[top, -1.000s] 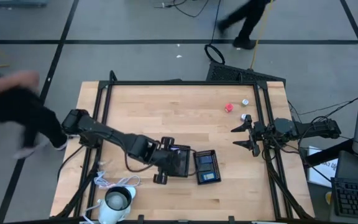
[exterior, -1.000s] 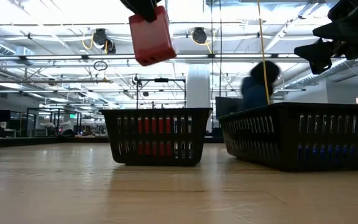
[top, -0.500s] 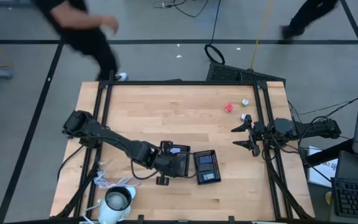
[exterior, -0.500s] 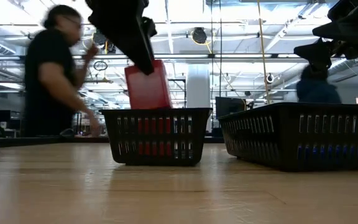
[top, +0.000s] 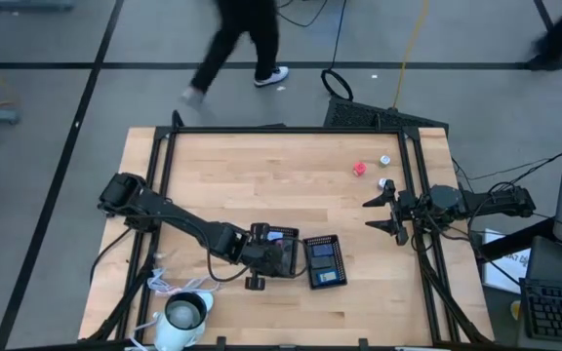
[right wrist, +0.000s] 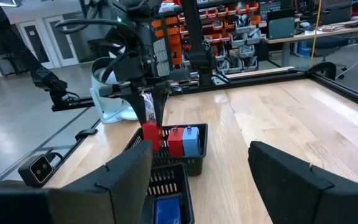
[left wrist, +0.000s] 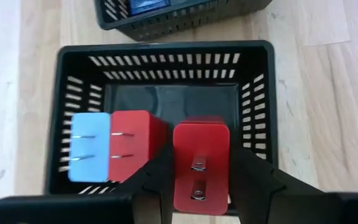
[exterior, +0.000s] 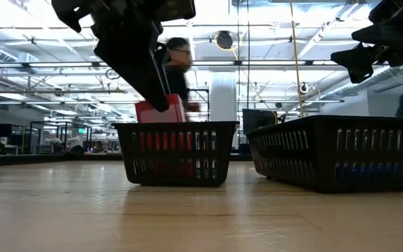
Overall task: Pick & Place Office items
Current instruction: Put the red charger adapter into the left black basket
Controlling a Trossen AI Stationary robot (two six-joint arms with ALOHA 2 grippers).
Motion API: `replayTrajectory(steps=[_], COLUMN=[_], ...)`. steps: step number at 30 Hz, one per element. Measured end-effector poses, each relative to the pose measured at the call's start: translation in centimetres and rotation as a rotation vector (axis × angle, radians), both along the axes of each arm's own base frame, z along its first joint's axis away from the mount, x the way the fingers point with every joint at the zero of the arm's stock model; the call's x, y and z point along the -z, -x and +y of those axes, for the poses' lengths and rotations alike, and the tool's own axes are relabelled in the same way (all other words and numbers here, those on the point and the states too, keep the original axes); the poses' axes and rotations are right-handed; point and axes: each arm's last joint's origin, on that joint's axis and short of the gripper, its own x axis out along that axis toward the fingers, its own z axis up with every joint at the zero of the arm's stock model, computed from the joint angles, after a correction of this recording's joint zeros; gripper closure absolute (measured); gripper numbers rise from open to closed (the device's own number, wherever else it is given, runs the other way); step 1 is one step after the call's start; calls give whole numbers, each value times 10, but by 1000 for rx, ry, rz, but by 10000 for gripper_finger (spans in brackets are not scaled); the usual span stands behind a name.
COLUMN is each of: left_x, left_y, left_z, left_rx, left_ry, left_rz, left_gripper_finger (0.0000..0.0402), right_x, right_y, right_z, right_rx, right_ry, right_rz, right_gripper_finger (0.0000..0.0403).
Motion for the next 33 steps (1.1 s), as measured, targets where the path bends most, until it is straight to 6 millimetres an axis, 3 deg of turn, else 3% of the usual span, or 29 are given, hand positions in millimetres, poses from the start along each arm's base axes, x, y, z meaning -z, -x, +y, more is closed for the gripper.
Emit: replayTrajectory(steps=[10,23,33], left_x=[11,10,31], left_y=[4,2,-6], left_z=[2,1,-3], left_rx=[-21,-24,-11], left_ry=[14,23,48], left_rz=[13,-6,30], left_gripper_finger=[286,286,285], right_x=[0,0,0], right_y=[0,0,0], right_z=[0,0,0], right_rx=[0,0,0], right_ry=[0,0,0], right_rz=[0,0,0], right_gripper_finger=[149,149,149])
